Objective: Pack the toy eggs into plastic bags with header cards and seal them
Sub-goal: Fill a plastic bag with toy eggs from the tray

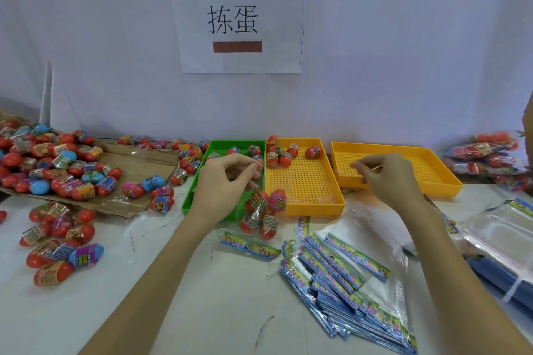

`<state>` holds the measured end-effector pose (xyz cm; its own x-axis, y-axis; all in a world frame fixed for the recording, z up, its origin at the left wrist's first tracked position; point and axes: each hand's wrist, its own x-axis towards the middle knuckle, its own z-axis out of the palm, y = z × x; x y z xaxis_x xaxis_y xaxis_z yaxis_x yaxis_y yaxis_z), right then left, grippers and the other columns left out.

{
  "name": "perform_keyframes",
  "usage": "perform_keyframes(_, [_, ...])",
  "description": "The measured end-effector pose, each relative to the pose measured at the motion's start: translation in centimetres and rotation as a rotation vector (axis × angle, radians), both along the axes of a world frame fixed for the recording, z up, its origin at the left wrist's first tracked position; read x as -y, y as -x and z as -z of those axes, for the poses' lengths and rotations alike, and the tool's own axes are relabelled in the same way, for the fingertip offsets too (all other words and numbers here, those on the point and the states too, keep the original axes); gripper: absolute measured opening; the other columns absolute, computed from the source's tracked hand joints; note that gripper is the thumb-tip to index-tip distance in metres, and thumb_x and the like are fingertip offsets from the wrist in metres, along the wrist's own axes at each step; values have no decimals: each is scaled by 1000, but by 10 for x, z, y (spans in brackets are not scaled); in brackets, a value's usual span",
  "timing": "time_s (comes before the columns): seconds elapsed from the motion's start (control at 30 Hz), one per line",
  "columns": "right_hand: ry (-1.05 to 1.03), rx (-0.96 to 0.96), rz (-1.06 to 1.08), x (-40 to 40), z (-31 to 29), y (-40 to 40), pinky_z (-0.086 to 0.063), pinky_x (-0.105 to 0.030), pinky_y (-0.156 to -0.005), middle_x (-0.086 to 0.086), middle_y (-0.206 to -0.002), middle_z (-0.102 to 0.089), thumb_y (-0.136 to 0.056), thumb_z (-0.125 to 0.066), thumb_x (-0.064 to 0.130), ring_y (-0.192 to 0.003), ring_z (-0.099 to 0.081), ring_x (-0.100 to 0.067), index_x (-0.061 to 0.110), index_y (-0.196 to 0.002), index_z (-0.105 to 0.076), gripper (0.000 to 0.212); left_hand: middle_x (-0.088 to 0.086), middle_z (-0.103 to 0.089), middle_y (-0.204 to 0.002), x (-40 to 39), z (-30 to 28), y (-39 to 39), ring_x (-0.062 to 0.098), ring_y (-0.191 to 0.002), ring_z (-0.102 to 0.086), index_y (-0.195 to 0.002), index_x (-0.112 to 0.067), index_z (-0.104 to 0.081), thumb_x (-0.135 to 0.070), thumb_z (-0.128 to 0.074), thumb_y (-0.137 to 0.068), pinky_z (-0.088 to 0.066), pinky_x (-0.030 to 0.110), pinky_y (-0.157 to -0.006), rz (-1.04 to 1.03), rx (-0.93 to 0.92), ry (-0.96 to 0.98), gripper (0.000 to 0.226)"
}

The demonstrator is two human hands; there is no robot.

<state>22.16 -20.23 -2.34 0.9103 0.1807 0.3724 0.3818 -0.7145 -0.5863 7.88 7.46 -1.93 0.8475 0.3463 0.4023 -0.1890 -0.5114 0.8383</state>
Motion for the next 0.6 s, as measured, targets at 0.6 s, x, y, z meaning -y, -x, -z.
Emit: perform_keyframes(0.6, [-155, 74, -56, -7, 7, 4, -41, -24, -62, 3, -77, -70, -91, -78, 20, -63, -58, -8, 22, -93, -83, 5, 5, -78, -84, 6, 0, 1, 19, -71, -76, -104, -7, -77, -7, -68, -98, -64, 44, -80, 29, -25, 18, 11])
